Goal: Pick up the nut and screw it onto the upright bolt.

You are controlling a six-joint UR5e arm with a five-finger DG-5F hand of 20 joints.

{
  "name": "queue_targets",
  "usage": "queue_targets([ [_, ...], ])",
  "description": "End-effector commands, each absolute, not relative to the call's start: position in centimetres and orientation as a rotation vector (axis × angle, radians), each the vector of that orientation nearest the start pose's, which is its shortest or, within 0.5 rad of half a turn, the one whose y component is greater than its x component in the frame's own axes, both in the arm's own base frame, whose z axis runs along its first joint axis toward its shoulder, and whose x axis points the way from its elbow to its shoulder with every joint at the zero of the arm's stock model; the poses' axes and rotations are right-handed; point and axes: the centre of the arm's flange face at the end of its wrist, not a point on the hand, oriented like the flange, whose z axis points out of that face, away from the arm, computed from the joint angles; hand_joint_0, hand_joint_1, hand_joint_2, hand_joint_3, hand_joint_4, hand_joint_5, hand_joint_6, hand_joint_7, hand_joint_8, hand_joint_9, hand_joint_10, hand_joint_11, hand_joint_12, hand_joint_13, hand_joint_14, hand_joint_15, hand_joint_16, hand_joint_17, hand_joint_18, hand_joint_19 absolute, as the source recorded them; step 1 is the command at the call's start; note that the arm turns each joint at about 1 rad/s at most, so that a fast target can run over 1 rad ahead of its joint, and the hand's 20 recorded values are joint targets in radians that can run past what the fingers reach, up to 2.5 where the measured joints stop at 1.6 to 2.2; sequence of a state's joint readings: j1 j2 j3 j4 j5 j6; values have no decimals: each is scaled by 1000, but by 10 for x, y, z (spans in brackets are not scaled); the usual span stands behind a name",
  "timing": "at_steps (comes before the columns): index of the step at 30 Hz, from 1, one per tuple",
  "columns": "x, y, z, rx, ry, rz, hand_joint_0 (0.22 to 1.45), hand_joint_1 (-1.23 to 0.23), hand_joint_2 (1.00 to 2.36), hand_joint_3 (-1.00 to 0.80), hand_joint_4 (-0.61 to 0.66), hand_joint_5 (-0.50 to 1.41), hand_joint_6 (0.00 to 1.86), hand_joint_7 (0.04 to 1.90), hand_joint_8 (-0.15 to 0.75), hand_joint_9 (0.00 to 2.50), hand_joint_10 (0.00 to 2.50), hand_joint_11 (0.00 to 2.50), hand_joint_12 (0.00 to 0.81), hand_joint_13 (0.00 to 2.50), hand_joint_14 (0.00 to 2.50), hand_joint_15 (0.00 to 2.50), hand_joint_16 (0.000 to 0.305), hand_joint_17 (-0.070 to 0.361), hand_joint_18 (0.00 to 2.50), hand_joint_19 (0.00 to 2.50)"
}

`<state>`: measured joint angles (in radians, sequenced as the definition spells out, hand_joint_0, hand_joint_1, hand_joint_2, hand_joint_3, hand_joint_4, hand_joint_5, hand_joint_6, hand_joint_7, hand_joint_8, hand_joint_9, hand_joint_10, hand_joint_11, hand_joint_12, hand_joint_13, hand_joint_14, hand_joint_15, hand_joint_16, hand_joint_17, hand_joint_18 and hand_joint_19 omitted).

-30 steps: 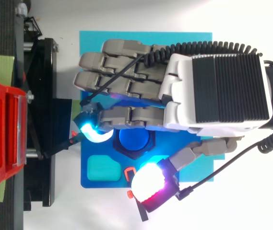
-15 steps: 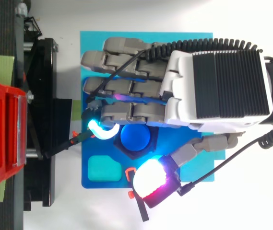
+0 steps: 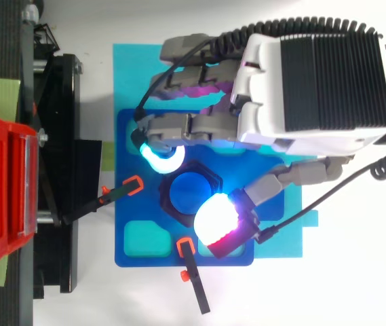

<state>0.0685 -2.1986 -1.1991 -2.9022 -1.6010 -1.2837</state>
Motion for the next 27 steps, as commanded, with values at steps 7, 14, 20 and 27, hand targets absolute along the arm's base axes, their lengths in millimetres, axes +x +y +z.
queue_targets([
  [7,733,-93,310,131,1586,299,489,-543,1000,-500,23,115,503,1374,138,1523,0,0,263,924,0,0,34,77,864,210],
  [14,731,-103,313,130,1596,299,453,-484,1000,-500,69,95,504,1331,182,1506,0,0,310,914,0,0,41,92,836,219],
  [20,732,-109,326,115,1606,279,422,-414,1000,-500,230,-25,504,906,265,1096,0,0,384,622,0,0,54,121,515,226],
  [27,737,-107,337,103,1583,277,386,-400,1000,-500,190,-136,501,636,269,608,0,0,421,228,0,0,64,143,56,164],
])
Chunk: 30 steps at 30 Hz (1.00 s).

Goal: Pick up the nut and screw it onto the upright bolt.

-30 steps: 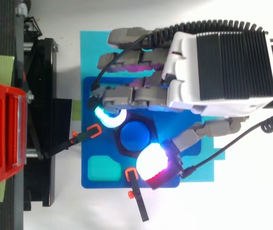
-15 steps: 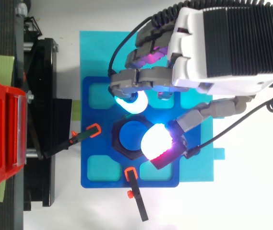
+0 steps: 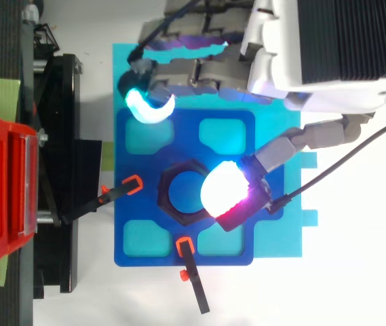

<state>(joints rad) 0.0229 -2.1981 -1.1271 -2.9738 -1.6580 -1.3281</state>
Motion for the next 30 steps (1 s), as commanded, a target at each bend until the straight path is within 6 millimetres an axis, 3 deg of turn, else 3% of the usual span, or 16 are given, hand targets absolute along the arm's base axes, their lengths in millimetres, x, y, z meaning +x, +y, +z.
queue_targets([
  [1,738,-103,336,99,1582,280,383,-404,1000,-500,177,-147,501,619,267,528,0,0,421,167,0,0,64,145,0,156],
  [9,745,-85,327,86,1565,297,373,-339,1000,-500,157,-167,501,598,247,229,0,0,415,0,0,0,66,149,0,118],
  [15,742,-71,311,99,1587,316,338,-438,1000,-500,162,-190,501,601,249,119,0,0,425,0,0,0,70,158,0,91],
  [21,741,-69,308,114,1598,326,332,-473,1000,-500,169,-196,501,612,253,85,0,0,429,0,0,0,71,160,0,87],
  [30,738,-68,305,116,1627,325,336,-413,1000,-500,199,-168,502,709,269,107,0,0,435,0,0,0,71,160,0,105],
])
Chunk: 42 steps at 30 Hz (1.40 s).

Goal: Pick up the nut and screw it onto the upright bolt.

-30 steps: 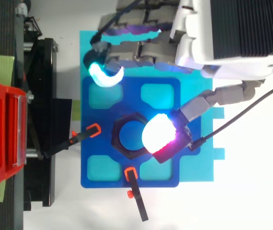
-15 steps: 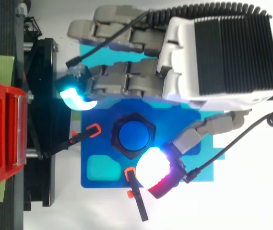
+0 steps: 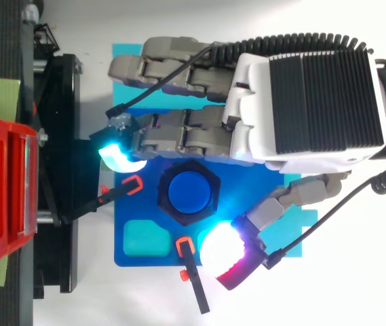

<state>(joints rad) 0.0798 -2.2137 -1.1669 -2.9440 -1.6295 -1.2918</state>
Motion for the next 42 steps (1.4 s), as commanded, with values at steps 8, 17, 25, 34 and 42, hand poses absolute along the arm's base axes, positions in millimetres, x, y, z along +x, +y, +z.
queue_targets([
  [8,736,-60,303,129,1649,349,339,-362,1000,-500,203,-148,502,782,275,122,0,0,436,0,0,0,71,159,0,109],
  [17,734,-57,301,145,1674,365,334,-479,1000,-500,229,-150,503,800,280,130,0,0,434,0,0,0,71,159,0,110],
  [25,734,-57,301,144,1676,364,426,-664,1000,-500,208,-167,503,845,245,96,0,0,393,0,0,0,62,141,0,110],
  [34,734,-59,301,146,1675,364,512,-782,1000,-500,220,-148,504,1023,238,191,0,0,365,0,0,0,56,126,0,138],
  [42,733,-61,301,148,1675,360,502,-807,1000,-500,255,-72,504,1194,269,502,0,0,363,233,0,0,53,120,40,147],
])
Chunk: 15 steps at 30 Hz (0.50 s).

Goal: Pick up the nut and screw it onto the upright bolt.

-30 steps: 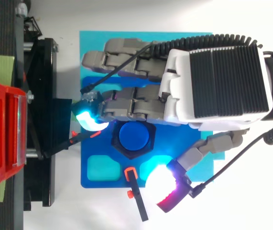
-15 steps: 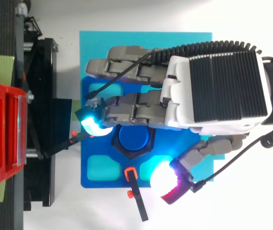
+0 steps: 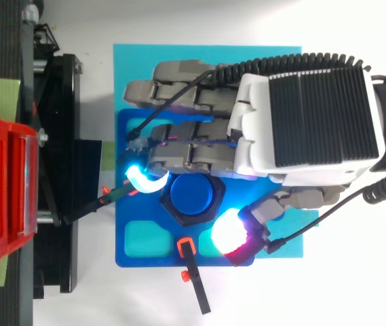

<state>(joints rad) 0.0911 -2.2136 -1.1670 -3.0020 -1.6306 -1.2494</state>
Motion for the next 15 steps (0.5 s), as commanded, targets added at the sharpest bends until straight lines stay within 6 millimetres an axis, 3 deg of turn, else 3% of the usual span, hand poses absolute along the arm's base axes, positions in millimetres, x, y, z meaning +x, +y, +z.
queue_targets([
  [1,733,-62,301,149,1675,359,502,-800,1000,-500,258,-53,503,1235,274,560,0,0,362,270,0,0,51,116,93,158],
  [8,733,-62,301,149,1675,359,440,-695,1000,-500,184,40,504,1261,270,901,0,0,363,505,0,0,49,110,375,184],
  [10,733,-64,301,150,1676,358,401,-564,1000,-500,118,77,505,1226,216,1115,0,0,350,619,0,0,48,108,501,197],
  [15,735,-65,304,151,1668,357,383,-355,1000,-500,91,95,505,1214,166,1217,0,0,339,653,0,0,48,109,541,195],
])
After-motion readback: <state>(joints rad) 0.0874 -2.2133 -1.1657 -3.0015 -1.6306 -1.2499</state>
